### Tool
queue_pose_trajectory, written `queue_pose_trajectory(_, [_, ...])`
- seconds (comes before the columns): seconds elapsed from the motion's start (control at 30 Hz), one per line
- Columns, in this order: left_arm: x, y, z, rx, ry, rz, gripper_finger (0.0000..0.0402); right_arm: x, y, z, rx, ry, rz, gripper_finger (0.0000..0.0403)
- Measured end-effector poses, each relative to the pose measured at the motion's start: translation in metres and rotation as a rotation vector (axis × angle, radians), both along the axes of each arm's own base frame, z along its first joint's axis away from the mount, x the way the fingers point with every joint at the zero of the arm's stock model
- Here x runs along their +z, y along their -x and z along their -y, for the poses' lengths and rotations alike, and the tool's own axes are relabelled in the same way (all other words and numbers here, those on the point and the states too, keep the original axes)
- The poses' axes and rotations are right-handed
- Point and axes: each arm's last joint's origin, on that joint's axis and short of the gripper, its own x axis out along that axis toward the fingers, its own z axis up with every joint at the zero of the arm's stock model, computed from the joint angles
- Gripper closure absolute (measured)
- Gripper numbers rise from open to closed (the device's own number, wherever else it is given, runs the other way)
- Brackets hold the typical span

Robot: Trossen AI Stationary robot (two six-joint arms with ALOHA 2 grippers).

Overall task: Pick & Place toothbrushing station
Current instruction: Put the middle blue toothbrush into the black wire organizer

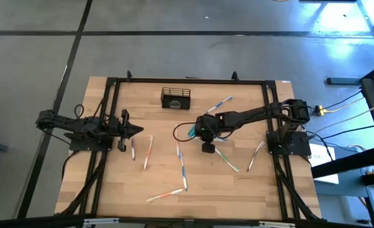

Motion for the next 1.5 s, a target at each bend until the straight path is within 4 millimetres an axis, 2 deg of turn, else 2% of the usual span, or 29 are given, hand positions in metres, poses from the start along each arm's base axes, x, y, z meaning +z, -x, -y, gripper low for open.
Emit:
queue_pose_trajectory(0.17, [-0.001, 0.000, 0.001, -0.023, -0.005, -0.014, 0.0396, 0.022, 0.007, -0.005, 0.019, 0.002, 0.026, 0.0382])
queue_pose_trajectory(0.37, [-0.001, 0.000, 0.001, -0.023, -0.003, -0.012, 0.0396, 0.061, 0.021, -0.006, 0.039, 0.016, 0.142, 0.0382])
queue_pose_trajectory(0.57, [-0.001, 0.000, 0.001, -0.029, 0.003, -0.012, 0.0396, 0.088, 0.041, -0.002, -0.018, 0.116, 0.256, 0.0382])
queue_pose_trajectory(0.67, [-0.001, 0.000, 0.001, -0.031, 0.003, -0.012, 0.0396, 0.092, 0.050, -0.001, -0.035, 0.136, 0.338, 0.0382])
queue_pose_trajectory(0.8, [-0.001, 0.000, 0.001, -0.032, 0.004, -0.012, 0.0396, 0.085, 0.061, 0.005, -0.051, 0.145, 0.455, 0.0382])
queue_pose_trajectory(1.13, [-0.001, 0.000, 0.001, -0.035, 0.003, -0.011, 0.0396, 0.068, 0.067, 0.037, -0.177, 0.180, 0.781, 0.0382])
queue_pose_trajectory(1.5, [-0.001, 0.000, 0.001, -0.035, 0.003, -0.011, 0.0396, 0.089, 0.073, 0.065, -0.260, 0.288, 1.138, 0.0382])
